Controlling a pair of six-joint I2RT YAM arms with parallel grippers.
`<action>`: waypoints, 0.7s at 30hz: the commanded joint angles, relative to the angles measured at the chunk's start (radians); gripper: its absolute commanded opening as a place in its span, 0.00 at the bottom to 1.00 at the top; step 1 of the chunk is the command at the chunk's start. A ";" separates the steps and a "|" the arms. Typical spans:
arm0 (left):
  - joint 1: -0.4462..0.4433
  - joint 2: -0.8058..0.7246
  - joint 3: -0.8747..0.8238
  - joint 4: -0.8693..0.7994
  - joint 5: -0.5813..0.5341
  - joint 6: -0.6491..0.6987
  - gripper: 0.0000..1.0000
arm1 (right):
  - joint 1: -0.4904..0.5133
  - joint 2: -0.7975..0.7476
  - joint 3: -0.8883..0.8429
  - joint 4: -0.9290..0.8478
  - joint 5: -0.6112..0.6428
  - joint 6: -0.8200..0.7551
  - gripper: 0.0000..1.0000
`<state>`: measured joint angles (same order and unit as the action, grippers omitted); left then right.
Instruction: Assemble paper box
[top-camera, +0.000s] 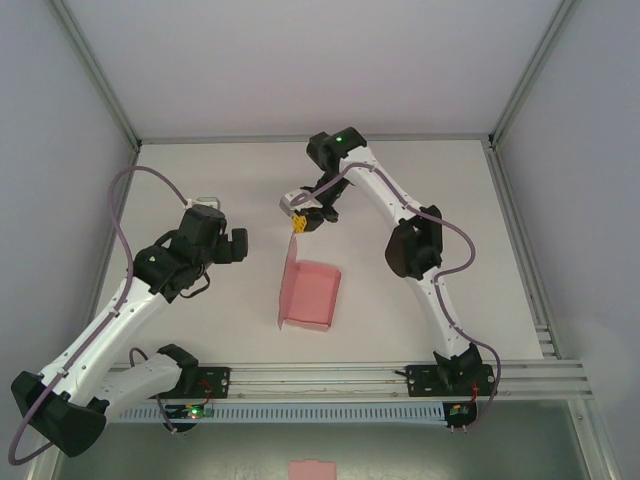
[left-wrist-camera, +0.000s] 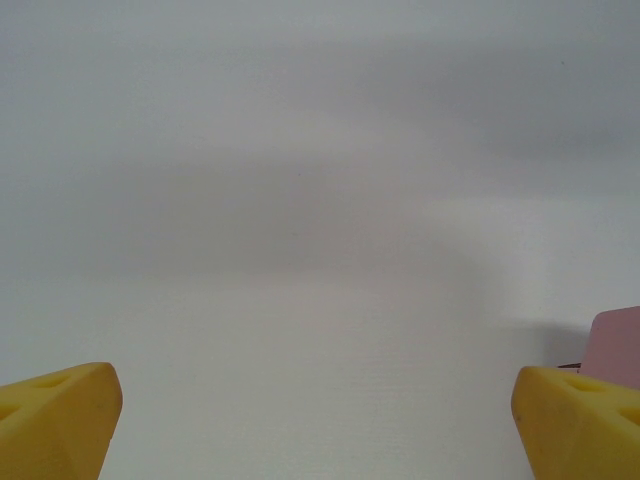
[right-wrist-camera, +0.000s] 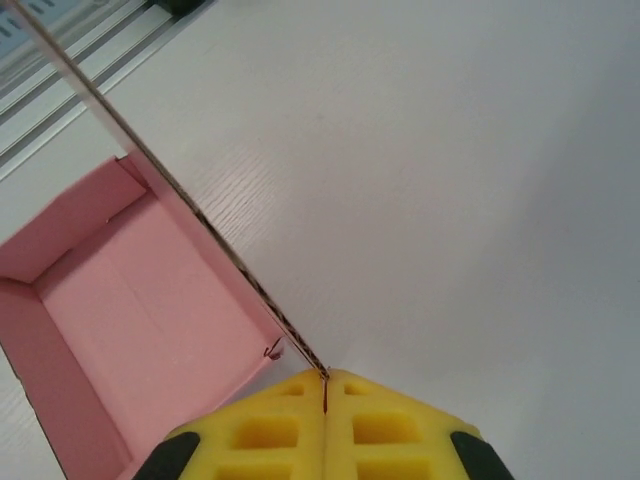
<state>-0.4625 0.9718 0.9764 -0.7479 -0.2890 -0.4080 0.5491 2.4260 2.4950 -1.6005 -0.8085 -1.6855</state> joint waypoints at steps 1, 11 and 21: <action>0.013 0.005 0.032 0.006 -0.002 0.015 1.00 | -0.026 -0.030 -0.028 0.007 -0.061 0.040 0.04; 0.016 0.037 0.039 0.030 0.000 0.026 1.00 | -0.091 -0.131 -0.195 0.220 -0.092 0.243 0.00; 0.029 0.052 0.023 0.094 0.047 0.071 1.00 | -0.257 -0.595 -1.026 1.126 -0.005 0.883 0.00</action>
<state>-0.4500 1.0241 0.9882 -0.7128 -0.2642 -0.3763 0.3099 1.9141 1.5913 -0.8127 -0.8341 -1.0752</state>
